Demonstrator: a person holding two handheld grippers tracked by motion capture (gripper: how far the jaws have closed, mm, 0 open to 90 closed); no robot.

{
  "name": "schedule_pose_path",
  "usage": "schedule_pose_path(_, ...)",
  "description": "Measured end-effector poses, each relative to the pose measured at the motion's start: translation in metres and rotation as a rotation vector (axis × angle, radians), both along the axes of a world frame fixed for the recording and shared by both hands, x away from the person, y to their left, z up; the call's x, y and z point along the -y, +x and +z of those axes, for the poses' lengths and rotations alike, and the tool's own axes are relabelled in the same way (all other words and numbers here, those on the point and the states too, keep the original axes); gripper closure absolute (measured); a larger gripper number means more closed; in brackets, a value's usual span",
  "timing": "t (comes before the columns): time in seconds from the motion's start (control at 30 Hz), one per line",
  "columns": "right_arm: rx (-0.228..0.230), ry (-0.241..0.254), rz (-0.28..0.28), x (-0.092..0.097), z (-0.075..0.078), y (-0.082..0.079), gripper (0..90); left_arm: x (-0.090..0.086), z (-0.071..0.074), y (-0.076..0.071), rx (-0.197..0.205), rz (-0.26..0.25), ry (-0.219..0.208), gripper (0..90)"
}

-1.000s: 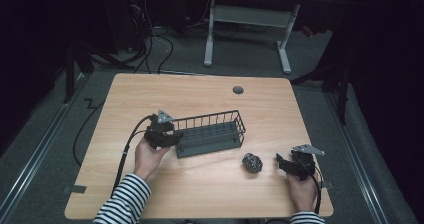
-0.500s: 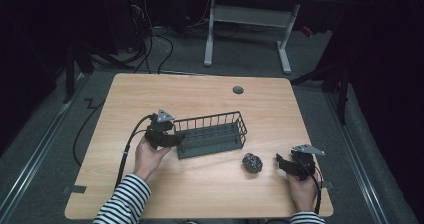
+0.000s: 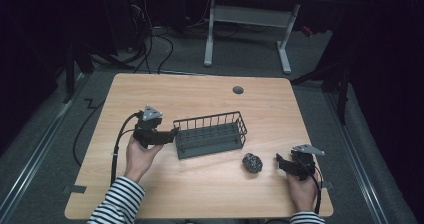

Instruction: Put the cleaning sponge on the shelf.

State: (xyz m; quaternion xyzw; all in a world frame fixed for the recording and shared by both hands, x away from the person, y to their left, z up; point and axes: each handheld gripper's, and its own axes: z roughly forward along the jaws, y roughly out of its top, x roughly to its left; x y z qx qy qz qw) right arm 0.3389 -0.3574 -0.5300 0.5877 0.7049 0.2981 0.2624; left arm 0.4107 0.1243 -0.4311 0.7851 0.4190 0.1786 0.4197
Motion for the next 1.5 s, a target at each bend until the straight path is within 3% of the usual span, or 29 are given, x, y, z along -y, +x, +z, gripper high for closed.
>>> schedule_pose_path(0.27,-0.001,0.001,-0.002,0.0,0.0,0.0,36.0,-0.014,0.009,-0.011,0.035,0.02,-0.007,27.8)
schedule_pose_path(0.47,-0.001,0.002,-0.002,0.0,0.0,0.0,36.0,-0.03,0.006,-0.019,0.038,0.029,-0.016,28.7)
schedule_pose_path(0.67,-0.001,0.001,-0.003,0.0,0.0,0.0,36.0,-0.052,-0.004,-0.029,0.016,0.065,-0.031,28.5)
schedule_pose_path(1.03,-0.001,0.001,-0.004,0.0,0.0,0.0,36.0,-0.075,-0.012,-0.04,0.013,0.117,-0.067,28.2)
schedule_pose_path(1.17,-0.001,0.001,-0.004,0.0,0.0,0.0,36.0,-0.083,-0.017,-0.044,-0.015,0.135,-0.08,29.8)
schedule_pose_path(1.5,0.0,-0.001,-0.003,0.0,0.0,0.0,36.0,-0.1,-0.04,-0.053,-0.048,0.193,-0.089,28.0)
